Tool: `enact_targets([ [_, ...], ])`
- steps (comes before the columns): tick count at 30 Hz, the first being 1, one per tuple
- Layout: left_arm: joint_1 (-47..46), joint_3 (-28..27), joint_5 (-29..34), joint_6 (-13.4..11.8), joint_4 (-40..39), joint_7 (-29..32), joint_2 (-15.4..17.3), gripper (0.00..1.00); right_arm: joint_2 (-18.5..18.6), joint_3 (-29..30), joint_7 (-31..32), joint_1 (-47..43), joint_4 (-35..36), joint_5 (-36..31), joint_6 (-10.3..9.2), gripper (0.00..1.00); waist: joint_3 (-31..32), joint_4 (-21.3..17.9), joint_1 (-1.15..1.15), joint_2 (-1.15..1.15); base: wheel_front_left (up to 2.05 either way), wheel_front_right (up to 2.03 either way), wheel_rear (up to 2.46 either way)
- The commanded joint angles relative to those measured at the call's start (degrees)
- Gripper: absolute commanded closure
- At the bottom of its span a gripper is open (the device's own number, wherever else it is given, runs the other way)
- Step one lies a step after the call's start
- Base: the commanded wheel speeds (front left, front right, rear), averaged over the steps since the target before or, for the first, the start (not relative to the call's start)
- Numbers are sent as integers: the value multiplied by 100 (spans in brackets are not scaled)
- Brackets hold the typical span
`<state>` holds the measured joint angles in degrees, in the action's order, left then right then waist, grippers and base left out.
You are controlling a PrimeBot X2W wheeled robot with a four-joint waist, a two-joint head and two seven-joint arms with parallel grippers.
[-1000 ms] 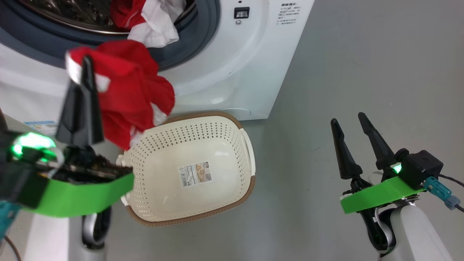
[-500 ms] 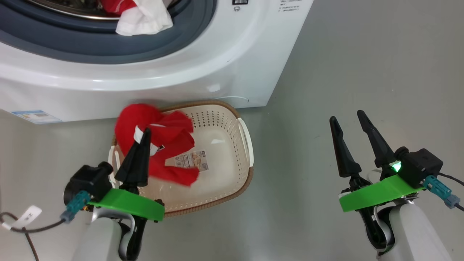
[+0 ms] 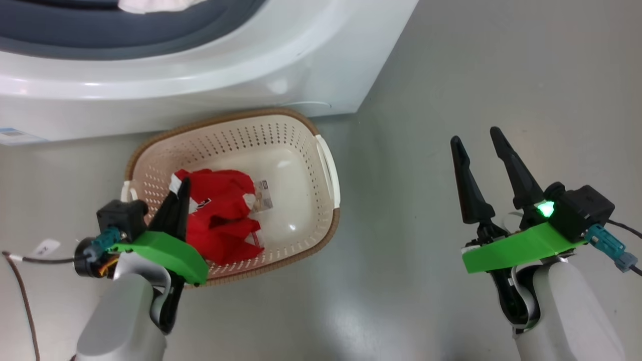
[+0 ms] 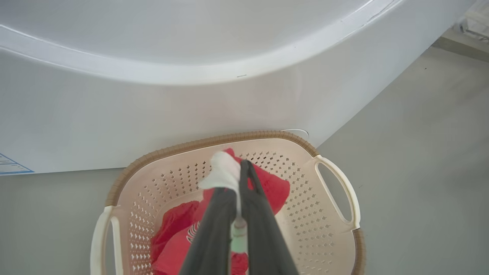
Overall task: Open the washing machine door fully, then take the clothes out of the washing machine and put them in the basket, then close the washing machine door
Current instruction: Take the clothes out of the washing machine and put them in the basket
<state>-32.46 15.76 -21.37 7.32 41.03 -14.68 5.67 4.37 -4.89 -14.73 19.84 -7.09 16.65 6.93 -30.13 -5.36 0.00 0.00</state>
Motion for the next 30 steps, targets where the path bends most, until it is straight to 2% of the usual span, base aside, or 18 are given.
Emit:
enact_targets([
  [1, -177, -80, -14, 16, 158, -31, 201, 100, -60, -162, -27, 58, 159, -69, 56, 0, -272, -111, 0, 0, 0, 0, 0],
  [10, -828, 218, -47, 16, 1294, -31, 268, 100, -124, -298, -27, 224, 175, -79, 56, 0, -767, -271, 0, 0, 0, 0, 0],
  [25, -1596, 498, -228, 16, 2384, -32, 431, 99, -147, -468, -27, 425, 239, -2, 56, 0, -1242, -439, 0, 0, 0, 0, 0],
  [26, -1629, 516, -260, 16, 2408, -32, 432, 89, -148, -466, -27, 430, 237, -1, 56, 0, -1245, -434, 0, 0, 0, 0, 0],
  [27, -1652, 537, -284, 16, 2421, -32, 439, 4, -148, -462, -27, 435, 233, -1, 56, 0, -1241, -428, 0, 0, 0, 0, 0],
  [28, -1666, 560, -308, 16, 2428, -32, 443, 0, -148, -454, -27, 440, 227, -4, 56, 0, -1232, -419, 0, 0, 0, 0, 0],
  [30, -1669, 589, -358, 16, 2409, -32, 453, 0, -148, -432, -27, 444, 215, -13, 56, 0, -1190, -392, 0, 0, 0, 0, 0],
])
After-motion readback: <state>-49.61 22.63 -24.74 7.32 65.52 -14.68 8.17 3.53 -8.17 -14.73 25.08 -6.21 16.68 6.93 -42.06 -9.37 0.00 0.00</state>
